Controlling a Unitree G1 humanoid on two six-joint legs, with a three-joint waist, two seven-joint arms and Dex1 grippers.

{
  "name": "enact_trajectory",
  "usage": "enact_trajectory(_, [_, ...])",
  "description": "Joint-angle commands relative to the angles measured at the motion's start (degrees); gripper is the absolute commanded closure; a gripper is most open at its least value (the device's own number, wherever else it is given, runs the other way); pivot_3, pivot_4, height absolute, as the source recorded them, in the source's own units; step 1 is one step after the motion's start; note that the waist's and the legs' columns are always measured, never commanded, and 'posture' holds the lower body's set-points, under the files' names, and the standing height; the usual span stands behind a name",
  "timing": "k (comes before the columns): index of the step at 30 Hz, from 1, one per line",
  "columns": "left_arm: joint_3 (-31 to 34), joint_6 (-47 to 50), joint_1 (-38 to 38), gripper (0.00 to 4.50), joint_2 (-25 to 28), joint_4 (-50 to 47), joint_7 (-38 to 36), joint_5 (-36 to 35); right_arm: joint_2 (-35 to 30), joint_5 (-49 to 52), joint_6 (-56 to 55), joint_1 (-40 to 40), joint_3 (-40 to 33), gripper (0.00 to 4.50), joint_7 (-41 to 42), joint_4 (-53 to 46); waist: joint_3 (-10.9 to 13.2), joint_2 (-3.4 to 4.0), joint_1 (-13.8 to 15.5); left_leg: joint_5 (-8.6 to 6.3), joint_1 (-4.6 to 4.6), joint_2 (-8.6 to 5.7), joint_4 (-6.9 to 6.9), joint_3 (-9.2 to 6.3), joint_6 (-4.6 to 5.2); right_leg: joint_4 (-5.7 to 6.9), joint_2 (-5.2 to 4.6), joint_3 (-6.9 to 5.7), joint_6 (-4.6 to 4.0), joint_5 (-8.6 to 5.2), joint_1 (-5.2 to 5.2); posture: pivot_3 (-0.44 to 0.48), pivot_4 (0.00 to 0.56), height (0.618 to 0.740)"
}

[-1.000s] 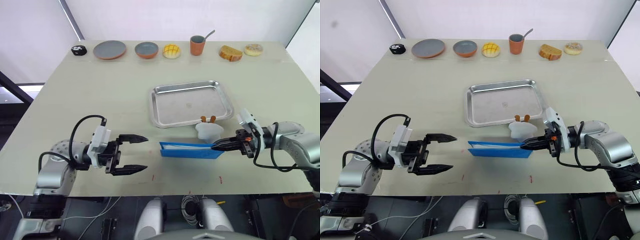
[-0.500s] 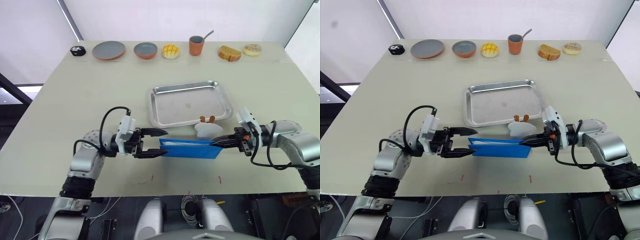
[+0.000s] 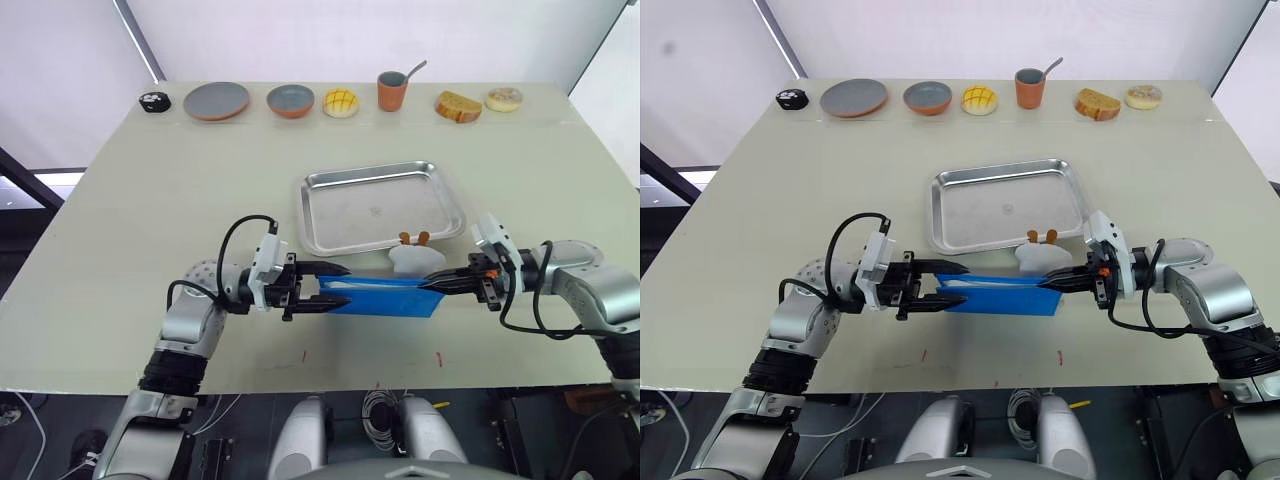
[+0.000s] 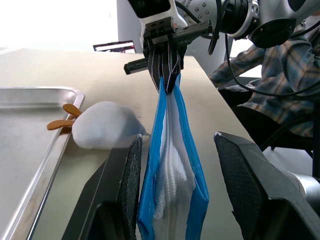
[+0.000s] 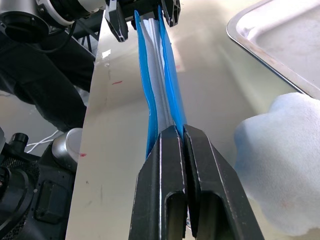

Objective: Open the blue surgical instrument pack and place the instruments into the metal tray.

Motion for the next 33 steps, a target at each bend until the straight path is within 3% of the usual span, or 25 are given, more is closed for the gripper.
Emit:
enact_trajectory(1, [-0.2, -0.2, -1.3, 2.05, -0.7, -0.4, 1.0, 0.0, 0.3, -1.4, 0.3, -0.2, 0.7, 4.50, -0.2, -0.2, 0.0, 0.00, 0.0, 0.00, 0.00, 0.00, 0.00, 0.00, 0.00, 0.00, 0.00, 0.00, 0.00, 0.00, 0.00, 0.000, 0.150, 0.740])
enact_trajectory(6, [-0.3, 0.9, -1.5, 2.05, -0.4, -1.2, 1.3, -0.1, 0.3, -1.6, 0.2, 0.0, 0.5, 4.50, -0.1, -0.4, 0.0, 0.00, 0.0, 0.00, 0.00, 0.00, 0.00, -0.01, 0.00, 0.00, 0.00, 0.00, 0.00, 0.00, 0.00, 0.000, 0.150, 0.740])
enact_trajectory(8, [-0.7, 0.6, -1.5, 2.59, -0.1, -1.3, 1.0, 0.5, 0.4, -1.6, 0.2, 0.1, 0.4, 4.50, -0.1, -0.4, 0.0, 0.00, 0.0, 0.00, 0.00, 0.00, 0.00, 0.00, 0.00, 0.00, 0.00, 0.00, 0.00, 0.00, 0.00, 0.000, 0.150, 0.740])
enact_trajectory(9, [-0.9, 0.5, -1.4, 3.20, 0.2, -1.3, 0.9, 0.9, 0.4, -1.7, 0.2, 0.1, 0.4, 4.50, -0.1, -0.5, 0.0, 0.00, 0.0, 0.00, 0.00, 0.00, 0.00, 0.00, 0.00, 0.00, 0.00, 0.00, 0.00, 0.00, 0.00, 0.000, 0.150, 0.740])
enact_trajectory(13, [-1.0, 0.6, -1.0, 4.41, 0.6, -1.3, 0.7, 1.2, 0.4, -1.5, 0.4, 0.3, 0.3, 4.50, -0.2, -0.9, 0.0, 0.00, 0.0, 0.00, 0.00, 0.00, 0.00, 0.00, 0.00, 0.00, 0.00, 0.00, 0.00, 0.00, 0.00, 0.000, 0.150, 0.740])
enact_trajectory(33, [-0.4, -8.3, -0.9, 4.41, -0.3, 9.8, -0.8, 2.8, 0.5, -2.1, -0.3, 0.3, 0.4, 4.50, -0.1, -0.7, -0.1, 0.08, -0.2, 0.00, 0.04, 0.00, -0.01, 0.01, 0.00, 0.00, 0.07, 0.02, 0.00, 0.00, 0.00, 0.000, 0.150, 0.740])
